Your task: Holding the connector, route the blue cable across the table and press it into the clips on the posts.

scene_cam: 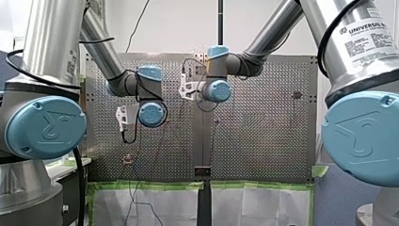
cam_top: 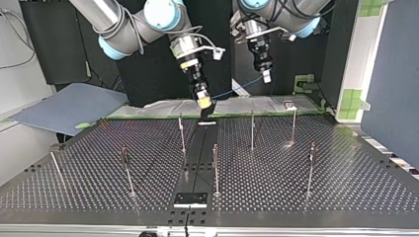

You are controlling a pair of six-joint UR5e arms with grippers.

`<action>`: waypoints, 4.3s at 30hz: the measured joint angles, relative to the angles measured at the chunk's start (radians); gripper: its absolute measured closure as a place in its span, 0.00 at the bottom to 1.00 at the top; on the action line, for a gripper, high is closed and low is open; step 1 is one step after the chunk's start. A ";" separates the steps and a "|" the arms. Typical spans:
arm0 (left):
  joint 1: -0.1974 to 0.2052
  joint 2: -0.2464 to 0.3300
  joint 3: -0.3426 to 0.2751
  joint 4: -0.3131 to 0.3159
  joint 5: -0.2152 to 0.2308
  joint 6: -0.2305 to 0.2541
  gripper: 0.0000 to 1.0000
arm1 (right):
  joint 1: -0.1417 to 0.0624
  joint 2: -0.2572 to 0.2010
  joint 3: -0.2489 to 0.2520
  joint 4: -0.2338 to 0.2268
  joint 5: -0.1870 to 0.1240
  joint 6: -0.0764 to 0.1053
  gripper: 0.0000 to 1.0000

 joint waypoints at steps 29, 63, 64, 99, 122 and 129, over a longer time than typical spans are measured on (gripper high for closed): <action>0.154 0.252 0.092 -0.212 0.042 0.018 1.00 | 0.068 0.056 -0.235 0.236 -0.018 0.017 1.00; 0.424 0.219 0.188 -0.185 0.285 -0.079 1.00 | 0.094 0.175 -0.522 0.471 -0.021 0.049 1.00; 0.428 0.219 0.189 -0.185 0.289 -0.082 1.00 | 0.094 0.176 -0.530 0.473 -0.021 0.049 1.00; 0.553 0.133 0.276 -0.119 0.480 -0.170 1.00 | 0.095 0.295 -0.823 0.499 -0.020 0.048 1.00; 0.609 0.019 0.357 -0.062 0.612 -0.222 1.00 | 0.092 0.354 -0.906 0.503 -0.024 0.048 1.00; 0.611 -0.038 0.393 -0.061 0.640 -0.225 1.00 | 0.084 0.360 -0.906 0.501 -0.021 0.045 1.00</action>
